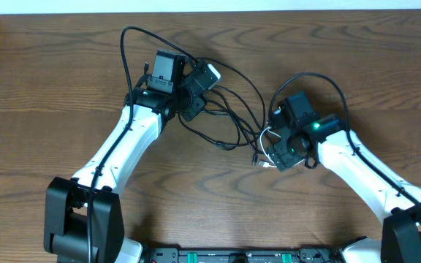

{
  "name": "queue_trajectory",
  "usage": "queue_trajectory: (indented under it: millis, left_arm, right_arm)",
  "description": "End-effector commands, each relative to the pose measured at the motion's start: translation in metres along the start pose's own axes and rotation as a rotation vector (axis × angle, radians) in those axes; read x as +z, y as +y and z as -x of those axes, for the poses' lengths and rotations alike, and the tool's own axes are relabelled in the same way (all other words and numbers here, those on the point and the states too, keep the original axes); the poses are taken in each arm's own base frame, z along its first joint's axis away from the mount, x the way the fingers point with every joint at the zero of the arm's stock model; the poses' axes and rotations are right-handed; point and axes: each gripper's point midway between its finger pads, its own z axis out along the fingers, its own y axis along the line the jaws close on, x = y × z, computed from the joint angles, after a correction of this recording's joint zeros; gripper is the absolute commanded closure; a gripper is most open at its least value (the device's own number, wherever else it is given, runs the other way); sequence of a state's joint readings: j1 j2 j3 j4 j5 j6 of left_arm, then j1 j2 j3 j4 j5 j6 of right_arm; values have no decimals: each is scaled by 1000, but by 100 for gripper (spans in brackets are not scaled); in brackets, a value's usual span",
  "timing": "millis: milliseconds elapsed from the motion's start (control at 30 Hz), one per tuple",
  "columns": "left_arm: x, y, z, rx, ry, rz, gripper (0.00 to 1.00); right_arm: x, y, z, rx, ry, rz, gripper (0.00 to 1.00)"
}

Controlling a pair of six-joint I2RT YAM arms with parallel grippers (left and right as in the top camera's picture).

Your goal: Untangle cables

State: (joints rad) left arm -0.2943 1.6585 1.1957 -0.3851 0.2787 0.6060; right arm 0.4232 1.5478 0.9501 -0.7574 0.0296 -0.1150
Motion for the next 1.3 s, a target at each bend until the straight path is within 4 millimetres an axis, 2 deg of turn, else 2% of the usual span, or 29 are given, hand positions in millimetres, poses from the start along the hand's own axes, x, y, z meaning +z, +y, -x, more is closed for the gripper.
queue_trajectory:
  millis: [0,67,133,267,433,833,933,1000,1100,1267]
  left_arm:
    - [-5,5,2,0,-8,17,57]
    - [-5,5,2,0,-8,17,57]
    - [-5,5,2,-1,-8,17,57]
    - [-5,4,2,-1,-8,16,57]
    - [-5,4,2,-1,-8,16,57]
    - [-5,4,1,-1,-8,11,57]
    - [-5,4,1,-1,-8,11,57]
    - [-5,4,1,-2,-8,11,57]
    - [-5,4,1,-2,-8,11,57]
    - [-5,3,1,-1,-8,11,57]
  right_arm:
    - [11,4,-8,-30,11,9,15]
    - [15,4,-10,-30,7,8,19]
    - [17,4,-10,-30,3,8,29]
    - [17,4,-9,-30,-3,7,64]
    - [17,4,-7,-29,-11,6,99]
    - [17,5,-8,20,-8,14,99]
    - [17,5,-5,19,-19,13,64]
    - [16,4,-1,19,-33,11,50]
    - [16,3,5,10,-61,7,41]
    - [15,2,15,7,-99,3,42]
